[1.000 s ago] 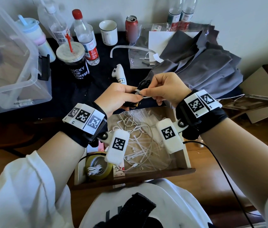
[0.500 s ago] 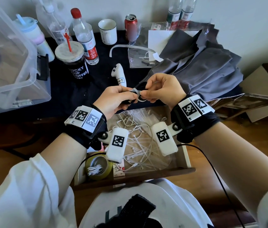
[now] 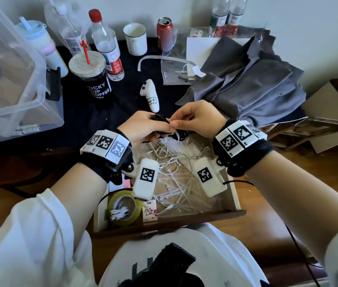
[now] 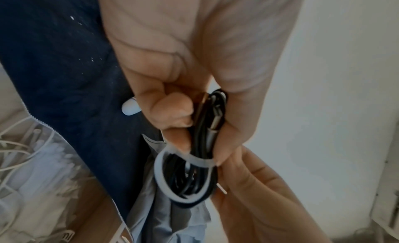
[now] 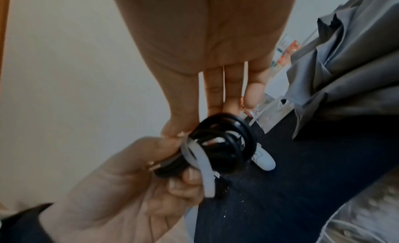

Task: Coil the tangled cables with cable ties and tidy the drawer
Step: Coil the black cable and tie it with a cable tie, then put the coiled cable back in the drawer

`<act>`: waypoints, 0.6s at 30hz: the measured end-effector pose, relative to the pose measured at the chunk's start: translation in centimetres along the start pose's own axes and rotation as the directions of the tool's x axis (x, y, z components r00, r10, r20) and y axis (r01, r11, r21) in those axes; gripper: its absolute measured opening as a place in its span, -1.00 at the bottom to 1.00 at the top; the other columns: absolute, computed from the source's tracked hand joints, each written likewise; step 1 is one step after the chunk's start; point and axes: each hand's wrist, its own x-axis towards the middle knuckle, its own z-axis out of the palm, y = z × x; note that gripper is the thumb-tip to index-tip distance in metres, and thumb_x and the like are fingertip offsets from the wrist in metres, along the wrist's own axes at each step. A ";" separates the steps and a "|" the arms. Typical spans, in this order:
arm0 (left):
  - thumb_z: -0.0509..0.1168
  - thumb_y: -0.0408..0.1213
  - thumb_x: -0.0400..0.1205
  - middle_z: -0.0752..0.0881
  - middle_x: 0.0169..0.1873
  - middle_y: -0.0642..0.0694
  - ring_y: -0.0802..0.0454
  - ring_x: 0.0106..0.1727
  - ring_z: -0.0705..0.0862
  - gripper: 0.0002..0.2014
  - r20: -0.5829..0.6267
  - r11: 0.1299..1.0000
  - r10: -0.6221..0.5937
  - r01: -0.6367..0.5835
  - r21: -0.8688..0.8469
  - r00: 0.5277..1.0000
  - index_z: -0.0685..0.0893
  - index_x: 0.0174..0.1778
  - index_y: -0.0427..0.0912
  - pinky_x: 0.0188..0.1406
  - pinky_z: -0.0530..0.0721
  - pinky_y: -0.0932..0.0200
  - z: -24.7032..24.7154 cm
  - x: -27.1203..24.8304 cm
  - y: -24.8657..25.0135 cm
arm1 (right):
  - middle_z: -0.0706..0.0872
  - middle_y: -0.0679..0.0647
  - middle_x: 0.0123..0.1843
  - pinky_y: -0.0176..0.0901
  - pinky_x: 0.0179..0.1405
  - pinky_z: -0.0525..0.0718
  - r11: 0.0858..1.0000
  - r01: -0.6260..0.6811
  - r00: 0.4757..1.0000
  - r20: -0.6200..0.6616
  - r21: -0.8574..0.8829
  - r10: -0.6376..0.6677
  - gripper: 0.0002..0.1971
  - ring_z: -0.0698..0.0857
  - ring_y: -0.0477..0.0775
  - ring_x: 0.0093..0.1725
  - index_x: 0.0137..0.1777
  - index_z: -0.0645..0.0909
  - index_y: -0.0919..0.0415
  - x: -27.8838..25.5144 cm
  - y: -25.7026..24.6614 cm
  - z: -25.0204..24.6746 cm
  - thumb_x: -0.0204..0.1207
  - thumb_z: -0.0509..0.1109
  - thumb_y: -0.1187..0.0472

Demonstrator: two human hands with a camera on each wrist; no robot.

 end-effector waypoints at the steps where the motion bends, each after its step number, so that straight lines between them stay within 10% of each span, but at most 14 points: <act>1: 0.49 -0.41 0.43 0.71 -0.53 -0.01 0.17 -0.48 0.56 -0.92 0.005 1.000 0.002 -0.002 0.000 1.000 0.74 -0.26 -0.17 -0.56 0.45 0.40 0.1 0.0 0.1 | 0.74 -0.08 -0.28 -0.12 0.00 0.66 1.000 0.007 1.000 -0.007 0.028 -0.007 -0.95 0.66 -0.12 -0.26 -0.18 0.75 0.08 0.0 0.1 0.3 0.39 0.53 0.15; 12: 0.48 -0.50 0.41 0.72 -0.46 -0.04 0.17 -0.46 0.63 -0.88 0.052 1.000 -0.017 0.018 -0.023 0.999 0.72 -0.23 -0.23 -0.59 0.48 0.41 0.0 0.1 -1.7 | 0.65 -0.16 -0.42 -0.28 -0.25 0.59 0.988 0.024 0.987 -0.159 0.150 0.000 -0.72 0.57 -0.30 -0.45 -0.40 0.56 -0.09 0.0 1.9 3.2 0.41 0.51 0.26; 18: 0.54 -0.49 0.33 0.71 -0.32 -0.08 -0.04 -0.20 0.67 -0.79 0.177 0.997 -0.061 0.054 0.046 0.982 0.81 -0.28 -0.07 -0.05 0.64 0.00 0.2 -0.3 -4.8 | 0.64 0.05 -0.47 -0.36 -0.50 0.55 0.927 -0.075 0.987 -0.104 0.368 0.121 -0.73 0.58 -0.18 -0.57 -0.35 0.49 0.09 0.3 3.2 6.2 0.57 0.30 0.36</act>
